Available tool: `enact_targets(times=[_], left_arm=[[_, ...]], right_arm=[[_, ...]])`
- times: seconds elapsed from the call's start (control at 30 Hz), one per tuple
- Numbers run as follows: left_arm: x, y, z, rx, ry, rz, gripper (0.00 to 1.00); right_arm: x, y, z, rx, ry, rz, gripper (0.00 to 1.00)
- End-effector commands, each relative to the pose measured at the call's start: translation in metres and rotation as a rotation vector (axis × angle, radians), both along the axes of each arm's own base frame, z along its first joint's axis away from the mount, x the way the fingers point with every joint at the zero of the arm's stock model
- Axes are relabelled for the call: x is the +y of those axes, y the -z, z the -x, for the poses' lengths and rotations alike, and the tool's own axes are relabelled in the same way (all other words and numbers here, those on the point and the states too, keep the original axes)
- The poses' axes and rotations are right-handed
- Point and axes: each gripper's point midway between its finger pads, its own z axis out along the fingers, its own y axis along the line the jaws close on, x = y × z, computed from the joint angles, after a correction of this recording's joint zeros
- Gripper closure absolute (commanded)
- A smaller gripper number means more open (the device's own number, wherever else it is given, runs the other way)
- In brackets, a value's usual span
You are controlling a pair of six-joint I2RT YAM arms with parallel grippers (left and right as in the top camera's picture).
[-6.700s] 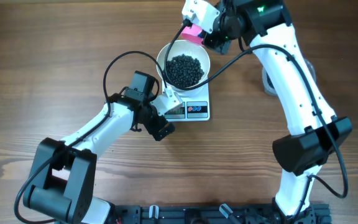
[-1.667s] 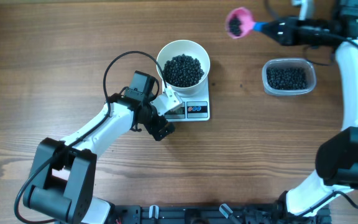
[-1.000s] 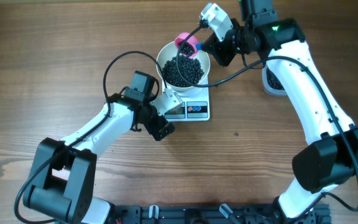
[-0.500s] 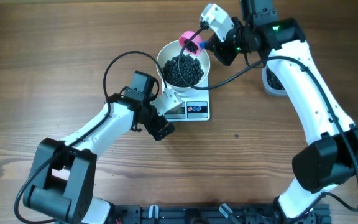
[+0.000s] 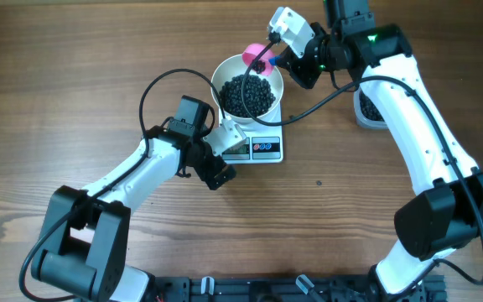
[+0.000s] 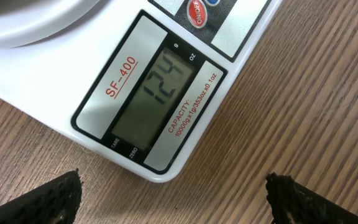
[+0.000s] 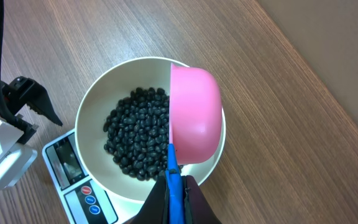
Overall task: Scoop item into bowl and weigh 150g on scale
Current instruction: 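Tip the scoop with the right gripper to pour beans into the bowl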
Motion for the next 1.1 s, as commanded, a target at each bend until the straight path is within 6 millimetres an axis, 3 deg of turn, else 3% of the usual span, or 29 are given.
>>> enact_targets(times=[0.0, 0.2, 0.3, 0.4, 0.83, 0.93, 0.97, 1.03, 1.07], left_arm=[[-0.002, 0.003, 0.003, 0.009, 0.021, 0.011, 0.0], [-0.002, 0.003, 0.003, 0.009, 0.021, 0.011, 0.0], [-0.002, 0.003, 0.003, 0.009, 0.021, 0.011, 0.0], [-0.002, 0.003, 0.003, 0.009, 0.021, 0.011, 0.0], [-0.002, 0.003, 0.003, 0.009, 0.021, 0.011, 0.0], [-0.002, 0.003, 0.003, 0.009, 0.021, 0.011, 0.0], [-0.002, 0.003, 0.003, 0.009, 0.021, 0.011, 0.0], [-0.002, 0.003, 0.003, 0.009, 0.021, 0.011, 0.0], [-0.002, 0.003, 0.003, 0.009, 0.021, 0.011, 0.0]], right_arm=[[0.001, -0.027, 0.0, -0.071, -0.021, -0.019, 0.96], [0.002, -0.027, 0.0, -0.066, -0.02, -0.025, 0.96], [0.013, -0.03, 0.011, -0.033, -0.074, -0.088, 0.96], [-0.002, -0.025, -0.002, -0.073, -0.003, -0.001, 0.96], [-0.003, -0.026, -0.004, -0.084, 0.0, 0.003, 0.96], [0.019, -0.034, 0.012, -0.041, -0.099, -0.113, 0.96], [0.016, -0.033, 0.01, -0.05, -0.085, -0.094, 0.96], [-0.009, -0.022, -0.007, -0.092, 0.026, 0.046, 0.96], [-0.009, -0.022, -0.006, -0.097, 0.01, 0.054, 0.96]])
